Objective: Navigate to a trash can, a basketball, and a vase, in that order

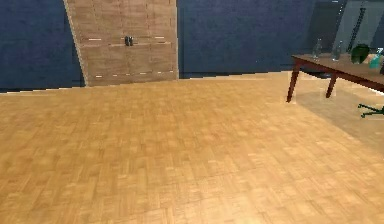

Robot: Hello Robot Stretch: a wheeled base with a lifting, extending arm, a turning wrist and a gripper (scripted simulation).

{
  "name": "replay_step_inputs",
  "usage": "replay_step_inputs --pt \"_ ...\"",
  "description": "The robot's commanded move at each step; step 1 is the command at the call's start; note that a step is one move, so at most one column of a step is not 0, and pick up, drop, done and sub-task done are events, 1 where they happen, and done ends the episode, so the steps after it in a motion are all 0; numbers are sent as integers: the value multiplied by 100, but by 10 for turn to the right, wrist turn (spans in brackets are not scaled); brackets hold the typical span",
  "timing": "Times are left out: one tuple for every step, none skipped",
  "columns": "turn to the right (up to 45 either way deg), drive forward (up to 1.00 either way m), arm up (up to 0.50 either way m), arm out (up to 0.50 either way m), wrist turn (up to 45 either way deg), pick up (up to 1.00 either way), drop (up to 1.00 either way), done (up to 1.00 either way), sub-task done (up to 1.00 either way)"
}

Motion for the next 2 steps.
replay_step_inputs --pt "-450 0 0 0 0 0 0 0 0" --pt "-450 0 0 0 0 0 0 0 0"
